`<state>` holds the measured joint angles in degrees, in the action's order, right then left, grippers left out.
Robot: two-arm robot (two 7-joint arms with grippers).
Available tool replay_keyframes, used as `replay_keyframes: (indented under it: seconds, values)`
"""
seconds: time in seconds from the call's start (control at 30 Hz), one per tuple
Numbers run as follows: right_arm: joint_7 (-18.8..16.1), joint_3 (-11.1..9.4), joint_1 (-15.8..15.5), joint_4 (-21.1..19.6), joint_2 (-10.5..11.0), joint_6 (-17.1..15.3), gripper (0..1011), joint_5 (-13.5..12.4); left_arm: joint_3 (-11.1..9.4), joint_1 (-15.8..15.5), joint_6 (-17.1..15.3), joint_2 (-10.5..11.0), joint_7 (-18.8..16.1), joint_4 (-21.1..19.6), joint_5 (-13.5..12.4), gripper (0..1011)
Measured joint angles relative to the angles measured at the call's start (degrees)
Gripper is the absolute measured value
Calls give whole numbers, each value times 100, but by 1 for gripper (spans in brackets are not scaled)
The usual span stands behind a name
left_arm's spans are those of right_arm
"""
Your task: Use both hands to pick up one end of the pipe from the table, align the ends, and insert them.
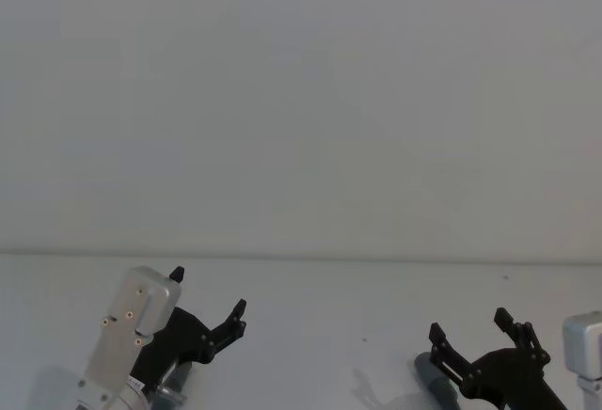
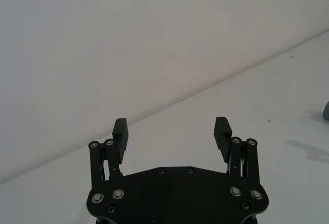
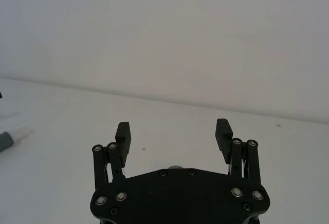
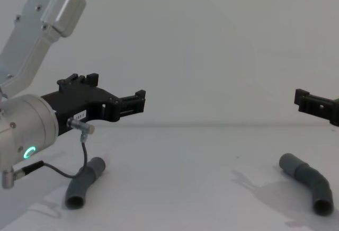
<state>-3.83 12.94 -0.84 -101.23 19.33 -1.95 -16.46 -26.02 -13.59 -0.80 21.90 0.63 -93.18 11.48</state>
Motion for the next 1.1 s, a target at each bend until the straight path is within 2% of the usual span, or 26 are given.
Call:
replay_keyframes:
  seconds: [0.23, 0.43, 0.8, 1.1]
  values:
    - [0, 0, 0, 0, 0, 0, 1004, 0, 6, 8, -8, 0, 1, -3, 0, 1001]
    - [0, 0, 0, 0, 0, 0, 1004, 0, 33, 69, -174, 17, 36, -89, 36, 1001]
    - [0, 0, 0, 0, 0, 0, 1004, 0, 114, 330, -747, 118, -53, -452, 69, 1001]
    - [0, 0, 0, 0, 0, 0, 1004, 0, 273, 602, -1392, 172, -393, -827, -18, 1001]
